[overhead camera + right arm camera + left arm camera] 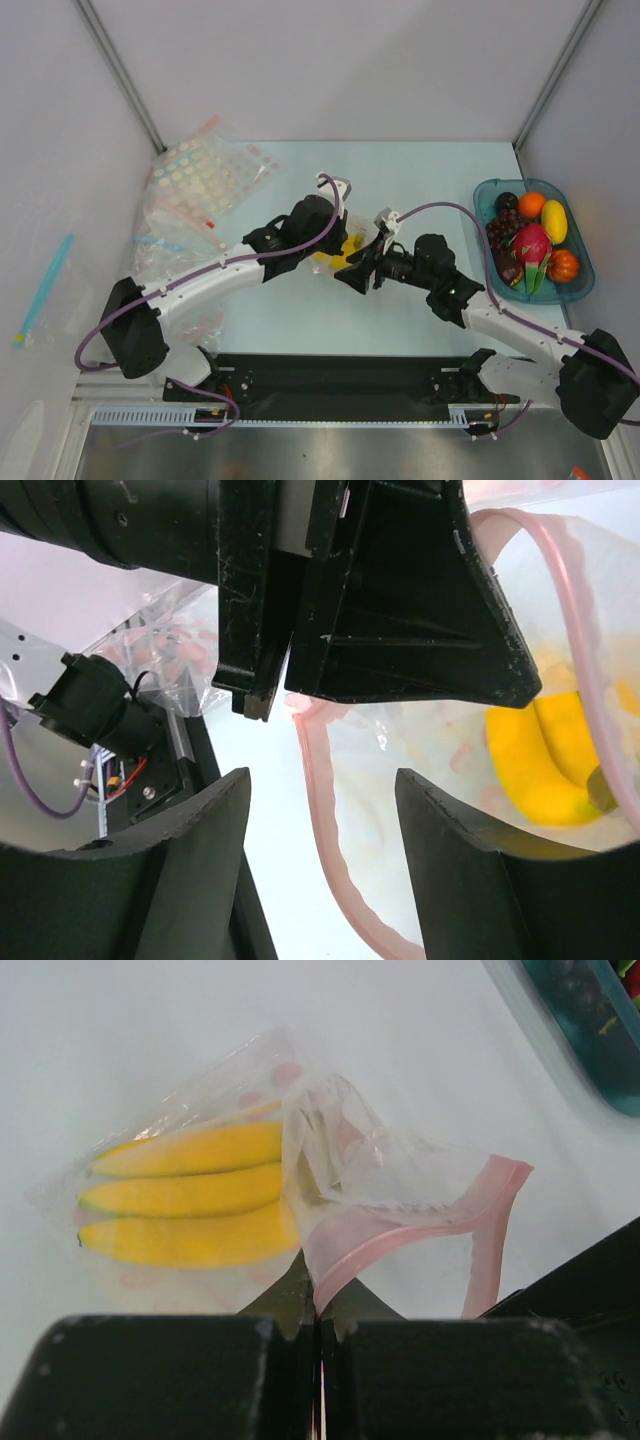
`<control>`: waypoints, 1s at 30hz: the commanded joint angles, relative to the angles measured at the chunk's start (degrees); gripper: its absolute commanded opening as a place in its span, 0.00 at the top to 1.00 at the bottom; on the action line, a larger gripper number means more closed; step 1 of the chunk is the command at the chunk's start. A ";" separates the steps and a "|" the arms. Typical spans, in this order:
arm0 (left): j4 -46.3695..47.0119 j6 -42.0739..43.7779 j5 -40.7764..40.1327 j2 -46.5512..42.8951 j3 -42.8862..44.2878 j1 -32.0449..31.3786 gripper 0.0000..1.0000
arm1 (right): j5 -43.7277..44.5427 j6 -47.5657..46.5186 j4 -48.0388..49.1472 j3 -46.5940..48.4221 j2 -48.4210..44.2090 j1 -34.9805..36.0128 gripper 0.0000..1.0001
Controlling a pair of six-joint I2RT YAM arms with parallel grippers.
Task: Place the food in the zip-top bag and seal the zipper
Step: Adjust the zipper food storage bag at the center of the board.
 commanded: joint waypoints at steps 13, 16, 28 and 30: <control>-0.79 -2.16 -9.70 -2.01 0.90 0.27 1.00 | 37.41 4.29 -10.45 2.66 -10.83 6.83 0.36; -1.32 -3.66 -11.99 -2.27 0.89 0.62 1.00 | 44.19 6.32 -15.28 6.08 -7.49 8.24 0.34; -1.85 -5.77 -19.02 -5.17 -1.21 1.33 1.00 | 59.65 16.96 -25.31 13.12 5.52 15.88 0.36; -1.94 -6.21 -19.73 -5.52 -1.30 1.33 1.00 | 63.00 20.63 -26.11 13.57 7.63 17.37 0.42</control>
